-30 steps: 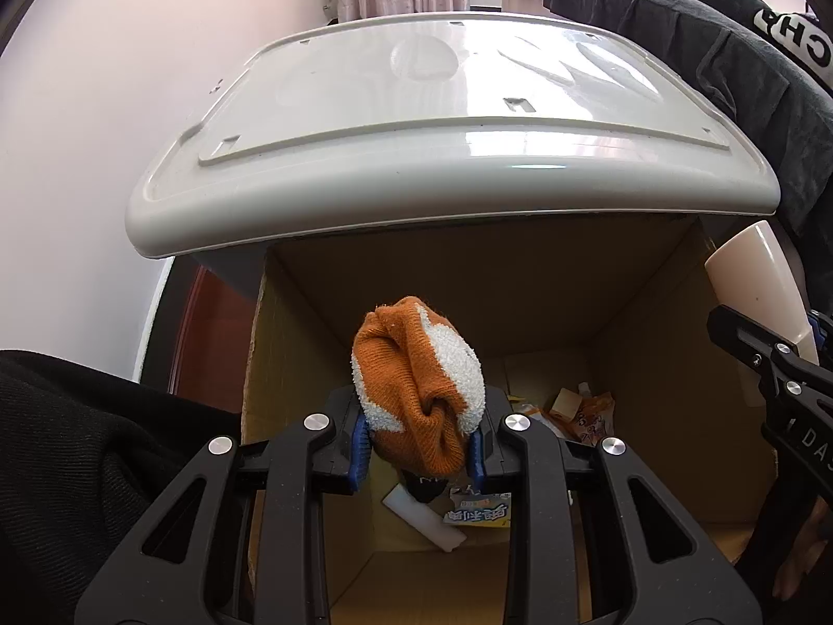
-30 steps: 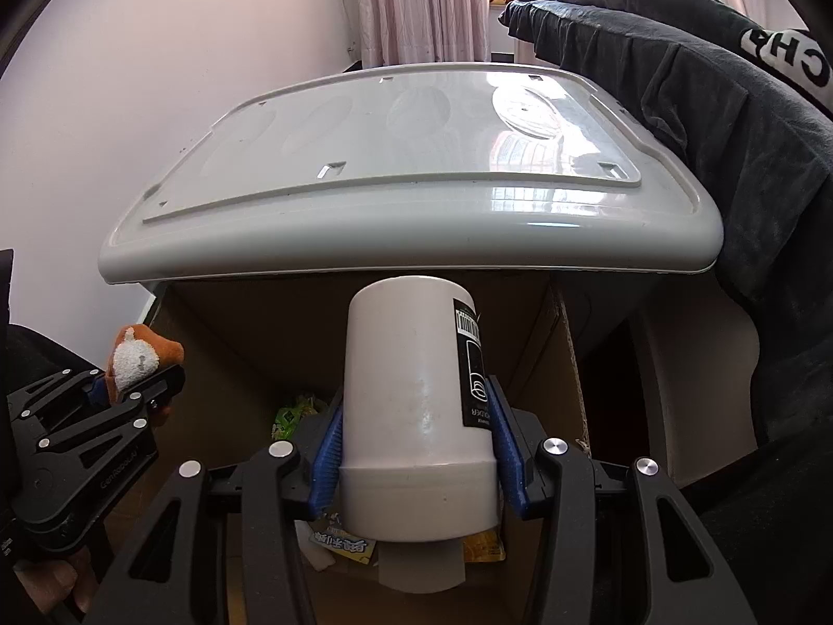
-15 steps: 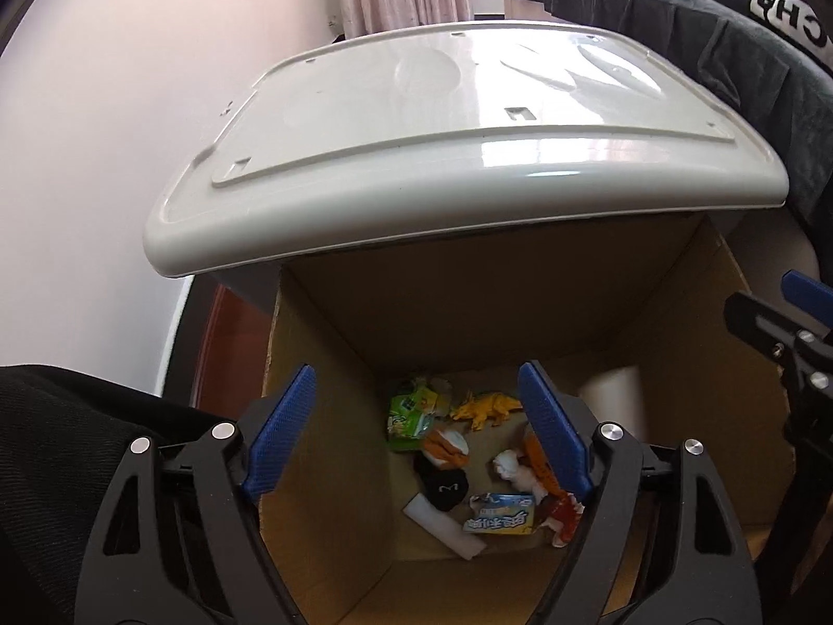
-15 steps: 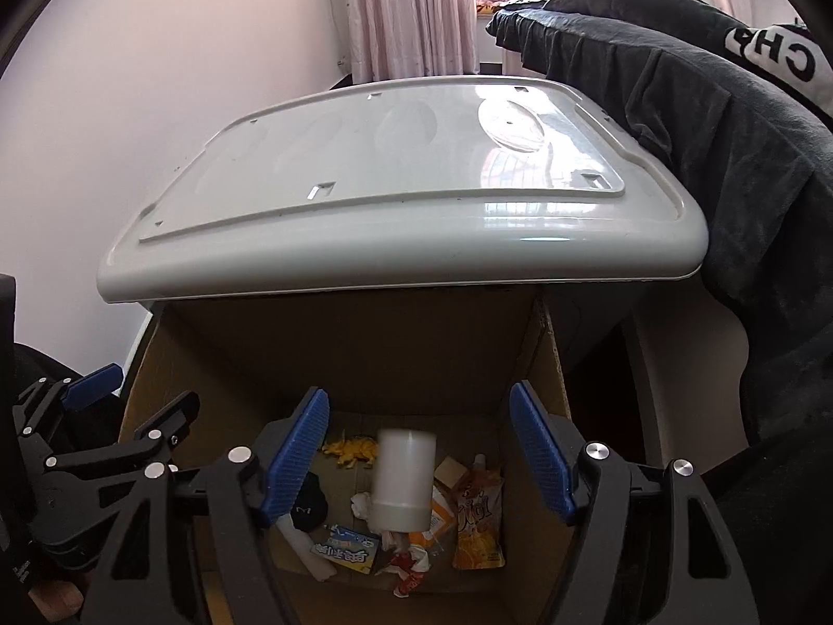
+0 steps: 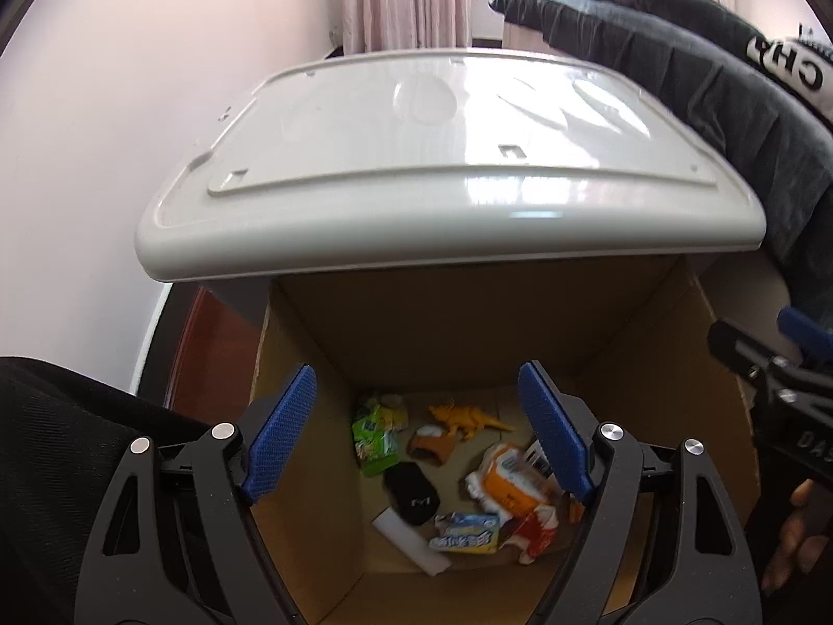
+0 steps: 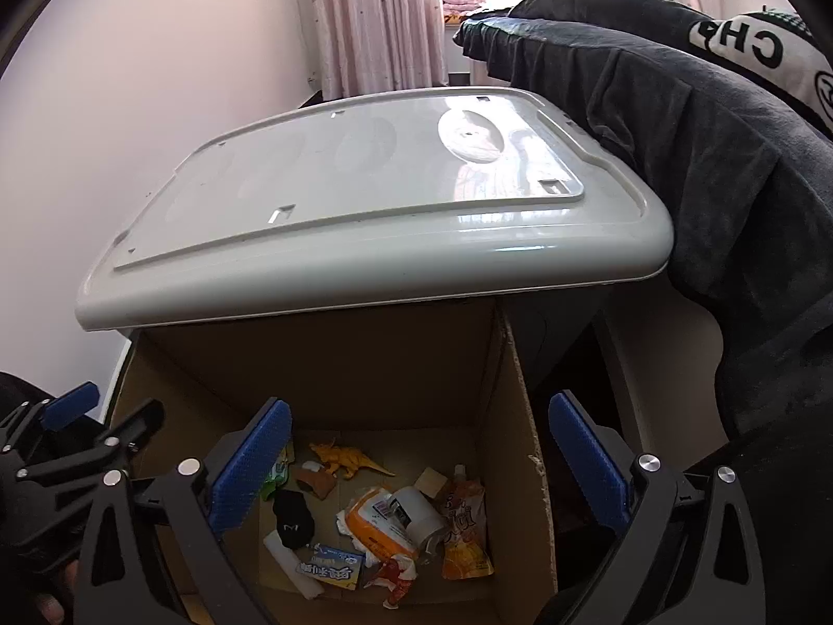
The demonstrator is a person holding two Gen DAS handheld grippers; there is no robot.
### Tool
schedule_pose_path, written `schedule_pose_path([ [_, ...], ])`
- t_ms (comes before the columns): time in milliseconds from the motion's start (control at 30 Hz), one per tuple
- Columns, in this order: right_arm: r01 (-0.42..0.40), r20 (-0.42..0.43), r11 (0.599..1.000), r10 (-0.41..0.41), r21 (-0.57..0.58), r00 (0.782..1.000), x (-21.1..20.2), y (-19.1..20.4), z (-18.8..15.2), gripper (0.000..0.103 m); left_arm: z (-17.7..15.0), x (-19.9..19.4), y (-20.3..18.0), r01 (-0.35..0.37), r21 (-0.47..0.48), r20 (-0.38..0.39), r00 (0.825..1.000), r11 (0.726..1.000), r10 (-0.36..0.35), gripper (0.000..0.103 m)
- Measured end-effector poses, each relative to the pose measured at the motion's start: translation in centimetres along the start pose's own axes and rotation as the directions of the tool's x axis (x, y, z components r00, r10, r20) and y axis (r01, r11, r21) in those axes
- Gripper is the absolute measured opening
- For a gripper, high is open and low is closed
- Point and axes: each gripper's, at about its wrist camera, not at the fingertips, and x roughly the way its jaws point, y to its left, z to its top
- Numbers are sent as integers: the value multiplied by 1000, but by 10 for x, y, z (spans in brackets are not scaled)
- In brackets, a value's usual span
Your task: Collect trash
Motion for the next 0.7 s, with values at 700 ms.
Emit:
schedule_pose_path([
  [700,32,-1,999,-32,-41,999,6,5,-1,98,2,9,-4,-74,28,-29,997,997,75,78],
])
